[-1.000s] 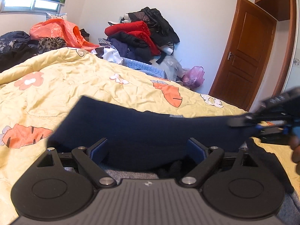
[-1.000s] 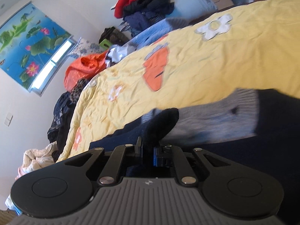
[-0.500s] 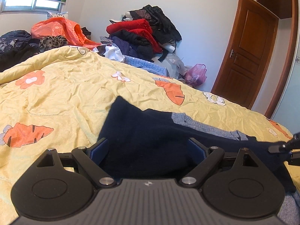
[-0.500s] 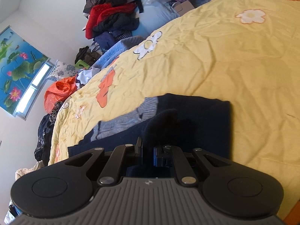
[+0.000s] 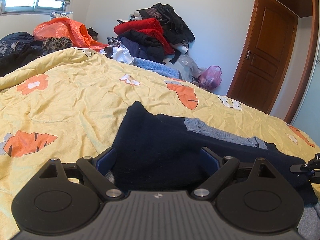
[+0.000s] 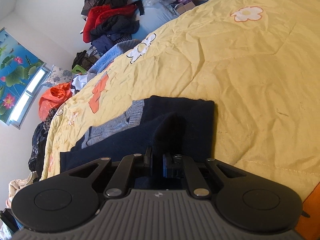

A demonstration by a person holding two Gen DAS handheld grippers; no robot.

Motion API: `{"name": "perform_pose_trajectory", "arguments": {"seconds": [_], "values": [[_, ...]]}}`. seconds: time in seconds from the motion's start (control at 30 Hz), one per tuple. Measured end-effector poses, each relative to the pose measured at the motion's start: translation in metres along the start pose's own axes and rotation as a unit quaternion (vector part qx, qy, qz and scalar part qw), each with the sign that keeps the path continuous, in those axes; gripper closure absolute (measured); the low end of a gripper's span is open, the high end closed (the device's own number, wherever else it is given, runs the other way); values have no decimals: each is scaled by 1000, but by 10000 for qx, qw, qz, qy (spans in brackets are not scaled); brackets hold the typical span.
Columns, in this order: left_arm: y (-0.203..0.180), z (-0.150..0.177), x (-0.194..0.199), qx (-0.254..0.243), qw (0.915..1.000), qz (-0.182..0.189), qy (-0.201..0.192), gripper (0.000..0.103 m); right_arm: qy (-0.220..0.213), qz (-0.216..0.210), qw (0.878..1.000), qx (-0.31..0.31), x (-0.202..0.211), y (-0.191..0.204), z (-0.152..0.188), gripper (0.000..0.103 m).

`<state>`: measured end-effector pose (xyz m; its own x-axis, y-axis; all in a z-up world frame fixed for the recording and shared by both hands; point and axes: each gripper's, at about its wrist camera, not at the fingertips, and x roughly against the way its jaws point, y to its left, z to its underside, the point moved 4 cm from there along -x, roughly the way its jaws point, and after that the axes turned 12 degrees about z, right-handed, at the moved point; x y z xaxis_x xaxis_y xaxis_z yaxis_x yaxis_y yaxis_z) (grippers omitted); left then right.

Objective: Fold small clothes
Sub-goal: 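Open both tools and withdraw them from the folded navy sleeves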

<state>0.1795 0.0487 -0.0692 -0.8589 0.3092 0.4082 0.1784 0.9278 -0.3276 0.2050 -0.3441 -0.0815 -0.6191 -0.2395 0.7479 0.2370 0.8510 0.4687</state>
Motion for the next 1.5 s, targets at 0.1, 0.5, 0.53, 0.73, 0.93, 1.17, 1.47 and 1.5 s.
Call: {"name": "perform_pose_trajectory", "arguments": {"seconds": [0.1, 0.5, 0.53, 0.73, 0.93, 1.17, 1.47, 1.5], "values": [[0, 1, -1, -9, 10000, -17, 16, 12, -30, 28, 10000, -14, -3, -4, 3, 90], [-30, -11, 5, -680, 9967, -117, 431, 12, -1807, 740, 9792, 555, 64, 33, 22, 60], [-36, -11, 1, -775, 9957, -44, 501, 12, -1818, 729, 9778, 741, 65, 43, 29, 56], [-50, 12, -38, -1253, 9855, -204, 1125, 11, -1546, 1452, 9597, 1846, 26, 89, 65, 46], [-41, 14, -40, -975, 9887, -50, 1138, 7, -1805, 1931, 9358, 2332, 3, 82, 90, 42], [-41, 14, -41, -966, 9888, -40, 1141, 6, -1856, 1976, 9375, 2181, 11, 84, 92, 39], [-42, 14, -41, -999, 9883, -73, 1150, 6, -1790, 2236, 9362, 2038, 38, 71, 133, 26], [-43, 14, -40, -1021, 9880, -76, 1156, 6, -1790, 2285, 9336, 2099, 38, 70, 137, 21]]}}
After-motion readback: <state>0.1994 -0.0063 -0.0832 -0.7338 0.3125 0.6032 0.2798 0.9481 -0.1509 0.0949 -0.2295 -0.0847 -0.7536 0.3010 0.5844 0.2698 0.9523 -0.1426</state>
